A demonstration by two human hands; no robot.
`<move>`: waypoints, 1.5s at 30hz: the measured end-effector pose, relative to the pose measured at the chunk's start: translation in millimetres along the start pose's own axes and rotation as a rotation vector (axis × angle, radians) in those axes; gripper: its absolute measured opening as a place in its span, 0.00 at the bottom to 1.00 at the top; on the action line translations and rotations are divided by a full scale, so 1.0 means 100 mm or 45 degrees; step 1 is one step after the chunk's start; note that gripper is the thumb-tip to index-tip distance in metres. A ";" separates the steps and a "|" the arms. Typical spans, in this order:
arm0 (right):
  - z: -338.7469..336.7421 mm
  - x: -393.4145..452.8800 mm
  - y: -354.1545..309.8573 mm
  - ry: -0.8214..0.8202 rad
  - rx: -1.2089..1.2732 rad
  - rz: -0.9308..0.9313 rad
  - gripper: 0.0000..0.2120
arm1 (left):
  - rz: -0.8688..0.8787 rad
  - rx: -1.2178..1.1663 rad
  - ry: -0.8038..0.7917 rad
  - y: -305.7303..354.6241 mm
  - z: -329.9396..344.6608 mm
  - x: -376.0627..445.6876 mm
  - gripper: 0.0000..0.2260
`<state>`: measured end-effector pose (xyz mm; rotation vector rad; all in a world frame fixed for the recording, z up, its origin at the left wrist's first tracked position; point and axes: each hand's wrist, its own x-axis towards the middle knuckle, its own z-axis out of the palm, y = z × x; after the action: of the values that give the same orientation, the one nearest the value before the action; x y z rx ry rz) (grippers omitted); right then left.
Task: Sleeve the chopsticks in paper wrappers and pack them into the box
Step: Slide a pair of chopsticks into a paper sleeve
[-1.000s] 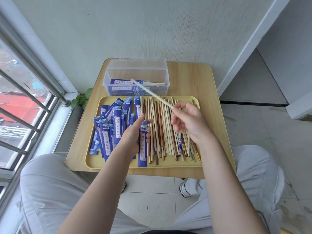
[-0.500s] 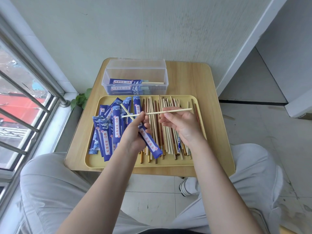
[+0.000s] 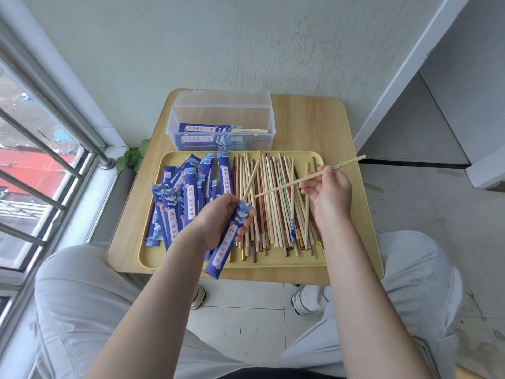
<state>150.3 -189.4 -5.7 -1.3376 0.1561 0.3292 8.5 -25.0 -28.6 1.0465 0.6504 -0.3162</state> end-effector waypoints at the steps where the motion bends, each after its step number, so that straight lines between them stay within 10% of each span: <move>1: 0.00 0.00 0.01 -0.017 -0.018 0.003 0.12 | 0.000 0.055 -0.023 0.01 0.00 -0.01 0.20; 15: 0.20 -0.15 0.22 -0.593 -0.613 0.138 0.07 | 0.066 0.283 0.041 0.04 0.16 0.02 0.20; 29: 0.28 -0.17 0.34 -0.661 -0.698 0.443 0.12 | 0.106 0.278 0.176 0.07 0.16 0.02 0.17; 37: 0.27 0.07 0.12 -0.506 -0.588 0.173 0.11 | 0.145 0.525 0.083 0.31 0.16 -0.03 0.13; 45: 0.69 0.43 -0.19 -0.539 -0.471 0.164 0.14 | 0.603 1.524 0.771 0.96 0.05 0.27 0.11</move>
<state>191.4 -119.7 15.1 -1.5915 -0.1833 0.7692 82.1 18.4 22.9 2.4534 0.7116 0.0853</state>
